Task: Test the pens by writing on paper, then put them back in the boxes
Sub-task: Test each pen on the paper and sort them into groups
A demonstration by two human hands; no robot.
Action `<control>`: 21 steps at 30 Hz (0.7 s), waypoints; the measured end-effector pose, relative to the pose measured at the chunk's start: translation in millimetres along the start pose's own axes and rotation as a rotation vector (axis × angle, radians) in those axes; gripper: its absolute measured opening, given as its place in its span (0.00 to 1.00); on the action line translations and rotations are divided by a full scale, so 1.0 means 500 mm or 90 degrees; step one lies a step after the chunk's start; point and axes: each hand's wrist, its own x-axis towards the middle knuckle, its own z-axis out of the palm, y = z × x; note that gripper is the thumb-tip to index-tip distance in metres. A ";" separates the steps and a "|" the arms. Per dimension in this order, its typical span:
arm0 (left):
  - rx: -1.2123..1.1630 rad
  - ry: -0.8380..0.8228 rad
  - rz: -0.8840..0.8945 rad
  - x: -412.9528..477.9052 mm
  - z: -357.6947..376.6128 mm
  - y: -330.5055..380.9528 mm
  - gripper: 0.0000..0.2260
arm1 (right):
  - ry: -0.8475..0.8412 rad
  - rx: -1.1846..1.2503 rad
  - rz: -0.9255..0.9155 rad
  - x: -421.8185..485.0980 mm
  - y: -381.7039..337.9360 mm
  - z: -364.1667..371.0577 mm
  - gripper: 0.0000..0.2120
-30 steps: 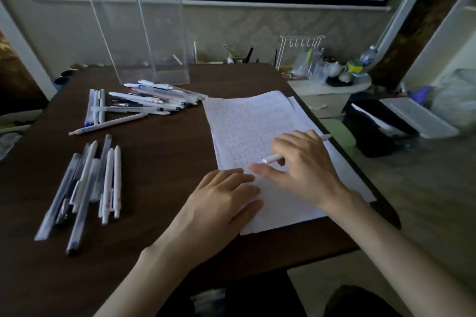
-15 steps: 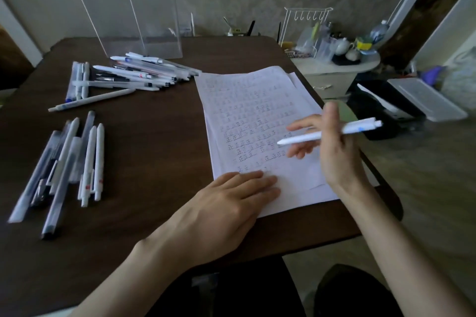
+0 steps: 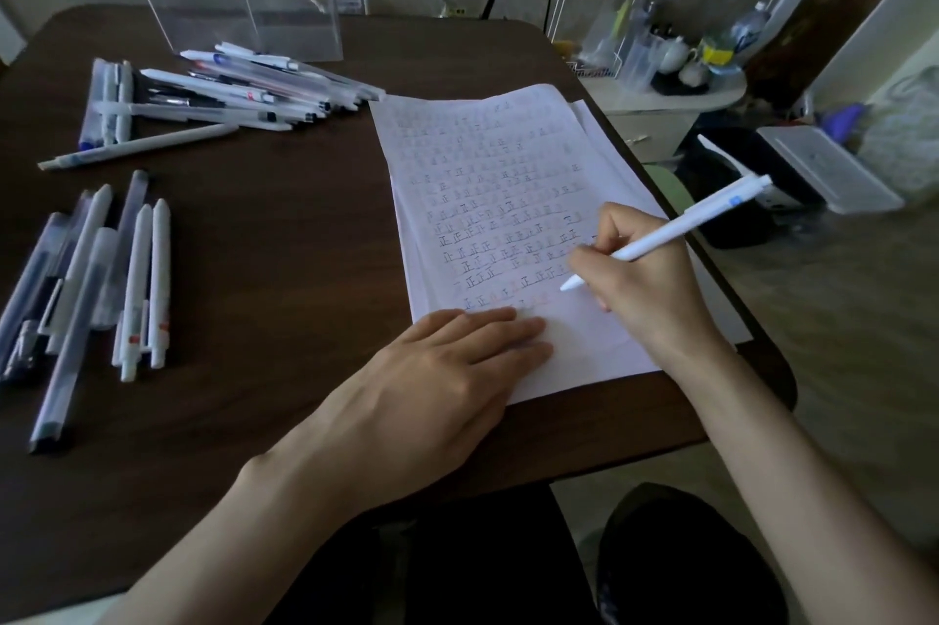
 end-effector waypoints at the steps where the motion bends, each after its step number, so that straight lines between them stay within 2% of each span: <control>1: -0.001 -0.001 -0.002 0.000 0.000 0.000 0.20 | -0.006 -0.005 0.000 0.000 0.000 0.000 0.15; 5: -0.006 -0.001 -0.005 0.002 -0.003 0.000 0.20 | -0.019 -0.049 -0.017 0.000 0.001 0.007 0.14; 21: -0.016 -0.001 -0.010 0.002 -0.005 0.001 0.21 | -0.027 -0.036 -0.009 -0.001 -0.004 0.006 0.13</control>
